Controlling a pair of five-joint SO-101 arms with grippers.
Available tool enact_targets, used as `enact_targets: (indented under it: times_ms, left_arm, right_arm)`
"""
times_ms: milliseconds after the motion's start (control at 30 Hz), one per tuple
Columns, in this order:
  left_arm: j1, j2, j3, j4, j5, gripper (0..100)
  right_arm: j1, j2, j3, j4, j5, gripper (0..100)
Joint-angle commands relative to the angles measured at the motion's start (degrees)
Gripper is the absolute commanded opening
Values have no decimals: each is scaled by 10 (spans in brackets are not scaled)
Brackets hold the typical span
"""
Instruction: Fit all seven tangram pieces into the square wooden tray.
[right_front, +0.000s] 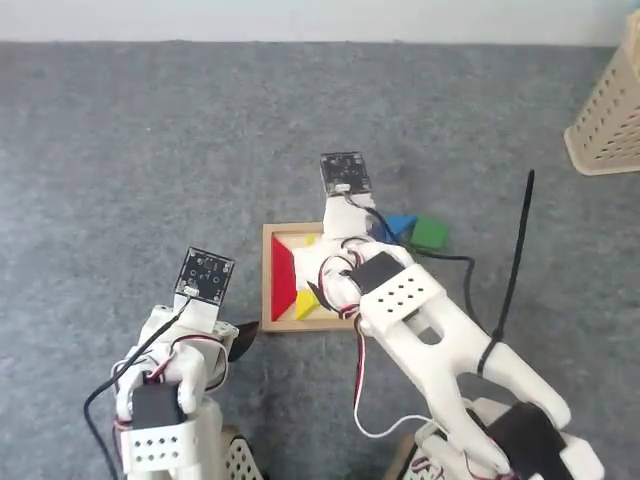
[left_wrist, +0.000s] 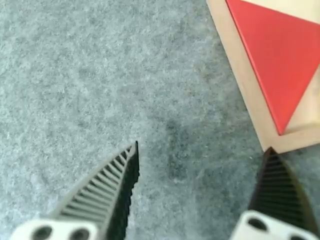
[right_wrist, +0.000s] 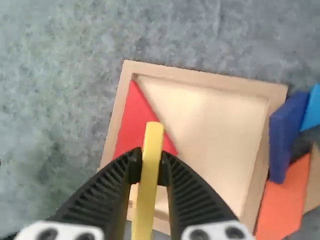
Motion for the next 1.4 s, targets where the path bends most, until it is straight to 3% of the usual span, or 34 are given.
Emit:
enact_targets:
  times_ms: [0, 167, 233, 300, 633, 900, 1233, 1367]
  left_arm:
    - [3, -8, -3, 0, -3, 353]
    - [3, -8, -3, 0, -3, 353]
    - [3, -8, -3, 0, -3, 353]
    - [3, -8, -3, 0, -3, 353]
    - [3, -8, -3, 0, -3, 353]
    - [3, -8, -3, 0, -3, 353]
    - [3, -8, -3, 0, -3, 353]
    - [3, -8, -3, 0, -3, 353]
  right_arm:
    - [1, -34, -20, 6, 183, 6]
    - [47, -33, -101, 90, 182, 6]
    - [69, -34, -113, 90, 98, 6]
    - [75, -34, -113, 65, 25, 6]
    - [62, 3, -112, -77, -106, 6]
    - [61, 137, -112, -127, -118, 6]
    - [64, 132, -111, -87, -111, 7]
    - [62, 114, -111, -59, -91, 90]
